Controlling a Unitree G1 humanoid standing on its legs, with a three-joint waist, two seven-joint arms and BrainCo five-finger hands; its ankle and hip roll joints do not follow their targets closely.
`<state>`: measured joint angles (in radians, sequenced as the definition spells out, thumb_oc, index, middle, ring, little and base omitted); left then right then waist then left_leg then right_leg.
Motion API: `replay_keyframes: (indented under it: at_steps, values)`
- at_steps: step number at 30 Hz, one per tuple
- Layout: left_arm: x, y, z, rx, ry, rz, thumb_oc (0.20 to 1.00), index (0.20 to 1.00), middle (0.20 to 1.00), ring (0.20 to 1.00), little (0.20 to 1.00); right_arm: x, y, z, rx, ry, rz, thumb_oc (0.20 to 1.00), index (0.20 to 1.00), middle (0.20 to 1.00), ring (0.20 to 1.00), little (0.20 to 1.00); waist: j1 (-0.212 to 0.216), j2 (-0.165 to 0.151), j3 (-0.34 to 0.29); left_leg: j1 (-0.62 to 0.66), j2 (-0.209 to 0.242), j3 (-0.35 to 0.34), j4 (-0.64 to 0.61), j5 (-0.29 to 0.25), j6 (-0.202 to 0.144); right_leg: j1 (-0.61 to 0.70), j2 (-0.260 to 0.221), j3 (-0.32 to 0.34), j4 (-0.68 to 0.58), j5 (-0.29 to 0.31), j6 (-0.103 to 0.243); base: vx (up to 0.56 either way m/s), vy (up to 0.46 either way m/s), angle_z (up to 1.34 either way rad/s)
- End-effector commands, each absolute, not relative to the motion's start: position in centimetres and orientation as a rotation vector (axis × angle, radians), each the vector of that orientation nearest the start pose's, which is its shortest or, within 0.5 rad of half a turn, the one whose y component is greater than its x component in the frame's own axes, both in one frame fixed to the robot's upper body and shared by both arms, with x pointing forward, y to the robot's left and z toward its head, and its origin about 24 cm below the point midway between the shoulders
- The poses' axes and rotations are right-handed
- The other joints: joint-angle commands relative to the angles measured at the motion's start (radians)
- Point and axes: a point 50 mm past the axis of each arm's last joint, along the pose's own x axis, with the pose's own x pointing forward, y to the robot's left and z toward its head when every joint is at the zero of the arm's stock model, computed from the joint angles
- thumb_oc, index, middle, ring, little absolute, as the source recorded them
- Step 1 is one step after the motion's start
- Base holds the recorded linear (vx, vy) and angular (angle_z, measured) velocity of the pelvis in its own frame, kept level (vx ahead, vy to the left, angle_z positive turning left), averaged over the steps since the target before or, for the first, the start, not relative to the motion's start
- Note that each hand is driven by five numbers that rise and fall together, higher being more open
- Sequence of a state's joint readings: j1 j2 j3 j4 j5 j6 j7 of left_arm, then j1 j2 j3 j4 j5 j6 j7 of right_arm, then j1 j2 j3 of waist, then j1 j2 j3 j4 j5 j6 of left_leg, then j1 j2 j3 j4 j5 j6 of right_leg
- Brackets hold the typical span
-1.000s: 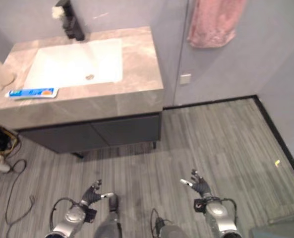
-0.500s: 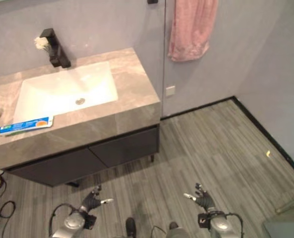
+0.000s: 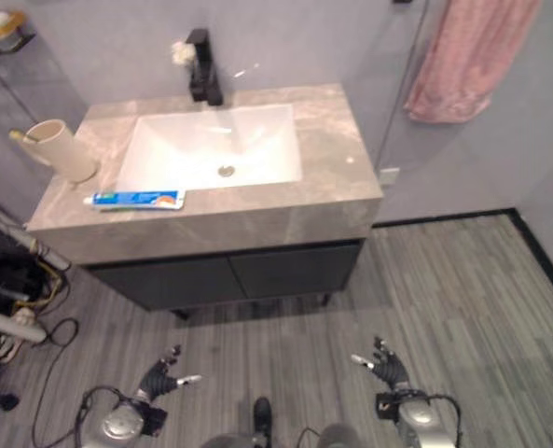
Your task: Put brush and paste in cup on sink, flatten towel.
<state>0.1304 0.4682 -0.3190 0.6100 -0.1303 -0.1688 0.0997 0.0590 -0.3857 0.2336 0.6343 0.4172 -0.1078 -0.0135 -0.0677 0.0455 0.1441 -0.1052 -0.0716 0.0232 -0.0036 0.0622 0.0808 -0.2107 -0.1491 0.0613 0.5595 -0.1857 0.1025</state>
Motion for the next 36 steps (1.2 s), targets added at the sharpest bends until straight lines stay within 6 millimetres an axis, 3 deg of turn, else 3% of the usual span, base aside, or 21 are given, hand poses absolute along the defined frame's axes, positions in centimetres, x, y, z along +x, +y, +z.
replay_keyframes:
  at_steps: [1,7,9,13,15,16,17,18,19,20,21,22,23,24,25,28,29,30,34,35,36]
  values:
    - [17.7,25.4,-6.5,0.495,0.497,-0.069,1.000,1.000,1.000,1.000,1.000,21.0,-23.0,-6.5,-0.034,0.472,-0.044,1.000,1.000,1.000,1.000,1.000,0.031,-0.018,0.054,0.067,0.000,-0.015,0.058,-0.127,-0.040,-0.034,0.066,-0.080,-0.255,0.194,0.015,0.11,0.048,0.28]
    - [18.2,25.0,-5.8,0.501,0.461,-0.107,1.000,1.000,1.000,1.000,1.000,21.4,-23.2,-6.4,-0.080,0.472,-0.039,1.000,1.000,1.000,1.000,1.000,0.028,-0.032,0.075,0.129,-0.026,-0.050,0.038,-0.160,-0.046,-0.117,0.101,-0.169,-0.379,0.266,0.027,0.17,-0.015,0.24]
    - [18.2,24.7,-5.9,0.513,0.464,-0.135,1.000,1.000,1.000,1.000,1.000,21.2,-23.4,-6.5,-0.084,0.479,-0.045,1.000,1.000,1.000,1.000,1.000,0.018,-0.033,0.072,0.149,-0.028,-0.065,0.052,-0.179,-0.054,-0.061,0.094,-0.192,-0.413,0.258,0.024,0.31,-0.117,0.50]
    - [18.5,23.7,-6.3,0.501,0.464,-0.160,1.000,1.000,1.000,1.000,1.000,21.5,-24.1,-6.0,-0.095,0.463,-0.062,1.000,1.000,1.000,1.000,1.000,0.020,-0.022,0.064,0.131,-0.005,-0.049,0.163,-0.169,-0.108,-0.002,0.110,-0.198,-0.442,0.234,-0.012,0.23,-0.147,0.42]
    - [19.3,22.8,-6.4,0.478,0.456,-0.164,1.000,1.000,1.000,1.000,1.000,21.7,-24.5,-5.5,-0.129,0.446,-0.062,1.000,1.000,1.000,1.000,1.000,0.018,-0.019,0.083,0.013,0.035,-0.004,0.480,-0.035,-0.211,0.060,0.112,-0.205,-0.474,0.218,-0.041,0.14,-0.134,0.37]
    - [19.3,22.8,-6.4,0.478,0.456,-0.163,1.000,1.000,1.000,1.000,1.000,21.8,-24.5,-5.5,-0.129,0.445,-0.062,1.000,1.000,1.000,1.000,1.000,0.015,-0.021,0.080,0.006,0.032,-0.006,0.481,-0.031,-0.211,0.056,0.109,-0.207,-0.476,0.221,-0.041,0.18,-0.211,0.57]
    - [20.0,22.2,-6.1,0.475,0.428,-0.173,1.000,1.000,1.000,1.000,1.000,21.5,-24.8,-5.4,-0.165,0.446,-0.058,1.000,1.000,1.000,1.000,1.000,0.029,-0.044,0.105,-0.112,0.034,0.039,0.709,0.012,-0.235,0.113,0.096,-0.204,-0.503,0.200,-0.071,0.12,-0.146,0.27]
    - [20.0,22.2,-6.1,0.475,0.428,-0.173,1.000,1.000,1.000,1.000,1.000,21.5,-24.8,-5.4,-0.165,0.446,-0.059,1.000,1.000,1.000,1.000,1.000,0.029,-0.041,0.104,-0.116,0.037,0.039,0.716,0.009,-0.235,0.112,0.098,-0.204,-0.503,0.200,-0.071,0.23,-0.206,-0.11]
    - [20.4,22.1,-6.0,0.484,0.417,-0.171,1.000,1.000,1.000,1.000,1.000,21.1,-25.2,-5.7,-0.181,0.466,-0.078,1.000,1.000,1.000,1.000,1.000,0.016,-0.044,0.099,-0.149,0.131,0.123,0.668,0.017,-0.210,0.133,0.083,-0.223,-0.524,0.199,-0.073,0.09,-0.056,-0.27]
    - [20.4,22.1,-6.0,0.484,0.417,-0.171,1.000,1.000,1.000,1.000,1.000,21.1,-25.2,-5.7,-0.181,0.467,-0.078,1.000,1.000,1.000,1.000,1.000,0.019,-0.043,0.100,-0.148,0.134,0.125,0.670,0.014,-0.210,0.134,0.085,-0.220,-0.525,0.200,-0.073,0.16,-0.046,-0.12]
    - [20.5,22.1,-6.0,0.490,0.417,-0.164,1.000,1.000,1.000,1.000,1.000,20.9,-25.4,-5.8,-0.183,0.473,-0.094,1.000,1.000,1.000,1.000,1.000,0.011,-0.043,0.094,-0.146,0.206,0.179,0.595,0.008,-0.199,0.145,0.076,-0.227,-0.536,0.196,-0.068,0.21,0.111,0.05]
    - [20.7,22.0,-6.1,0.507,0.416,-0.163,1.000,1.000,1.000,1.000,1.000,20.6,-25.7,-5.9,-0.180,0.478,-0.107,1.000,1.000,1.000,1.000,1.000,0.006,-0.037,0.081,-0.121,0.259,0.188,0.426,-0.002,-0.192,0.156,0.070,-0.219,-0.545,0.185,-0.051,0.21,0.108,0.04]
    - [20.7,22.0,-6.1,0.508,0.416,-0.163,1.000,1.000,1.000,1.000,1.000,20.6,-25.7,-5.9,-0.180,0.477,-0.107,1.000,1.000,1.000,1.000,1.000,0.006,-0.040,0.080,-0.120,0.255,0.190,0.418,0.004,-0.191,0.153,0.067,-0.219,-0.546,0.187,-0.051,0.30,0.242,-0.01]
    - [20.3,22.2,-6.6,0.515,0.439,-0.146,1.000,1.000,1.000,1.000,1.000,20.5,-25.7,-6.0,-0.183,0.484,-0.099,1.000,1.000,1.000,1.000,1.000,0.007,-0.022,0.068,-0.095,0.264,0.127,0.234,0.006,-0.189,0.160,0.060,-0.197,-0.551,0.173,-0.032,0.15,0.145,-0.19]
    - [20.3,22.2,-6.6,0.515,0.439,-0.146,1.000,1.000,1.000,1.000,1.000,20.5,-25.7,-6.0,-0.183,0.484,-0.099,1.000,1.000,1.000,1.000,1.000,0.006,-0.023,0.066,-0.094,0.262,0.128,0.227,0.012,-0.188,0.158,0.058,-0.197,-0.551,0.174,-0.032,0.26,0.245,-0.26]
    - [19.9,22.3,-7.4,0.536,0.473,-0.136,1.000,1.000,1.000,1.000,1.000,20.5,-25.6,-6.1,-0.184,0.489,-0.094,1.000,1.000,1.000,1.000,1.000,0.009,0.014,0.046,-0.087,0.315,0.045,-0.001,0.127,-0.226,0.176,0.041,-0.164,-0.548,0.149,-0.009,0.28,0.281,-0.30]
    - [19.7,22.6,-7.5,0.536,0.488,-0.126,1.000,1.000,1.000,1.000,1.000,20.7,-25.6,-6.0,-0.199,0.486,-0.080,1.000,1.000,1.000,1.000,1.000,0.018,0.026,0.048,-0.085,0.319,-0.015,-0.018,0.141,-0.237,0.187,0.035,-0.137,-0.539,0.141,-0.002,0.27,0.269,-0.19]
    - [19.7,22.6,-7.5,0.536,0.488,-0.126,1.000,1.000,1.000,1.000,1.000,20.7,-25.6,-6.0,-0.199,0.486,-0.080,1.000,1.000,1.000,1.000,1.000,0.018,0.026,0.049,-0.083,0.319,-0.014,-0.017,0.140,-0.237,0.188,0.035,-0.136,-0.538,0.140,-0.002,0.22,0.241,-0.22]
    - [19.3,22.5,-7.5,0.570,0.489,-0.185,1.000,1.000,1.000,1.000,1.000,21.1,-25.3,-5.7,-0.200,0.472,-0.072,1.000,1.000,1.000,1.000,1.000,0.021,0.026,0.044,-0.096,0.272,-0.014,0.122,0.026,-0.224,0.218,-0.020,-0.105,-0.533,0.141,0.025,0.16,0.261,-0.55]
    - [19.3,22.5,-7.5,0.570,0.489,-0.185,1.000,1.000,1.000,1.000,1.000,21.1,-25.3,-5.7,-0.200,0.472,-0.072,1.000,1.000,1.000,1.000,1.000,0.022,0.025,0.044,-0.096,0.272,-0.014,0.122,0.025,-0.224,0.218,-0.021,-0.104,-0.533,0.141,0.025,0.19,0.497,-0.05]
    - [19.6,22.7,-6.9,0.628,0.455,-0.220,1.000,1.000,1.000,1.000,1.000,21.5,-25.2,-5.3,-0.213,0.448,-0.081,1.000,1.000,1.000,1.000,1.000,0.023,0.014,0.047,-0.116,0.216,0.007,0.199,-0.049,-0.197,0.222,-0.085,-0.095,-0.530,0.178,0.054,0.12,0.369,0.06]
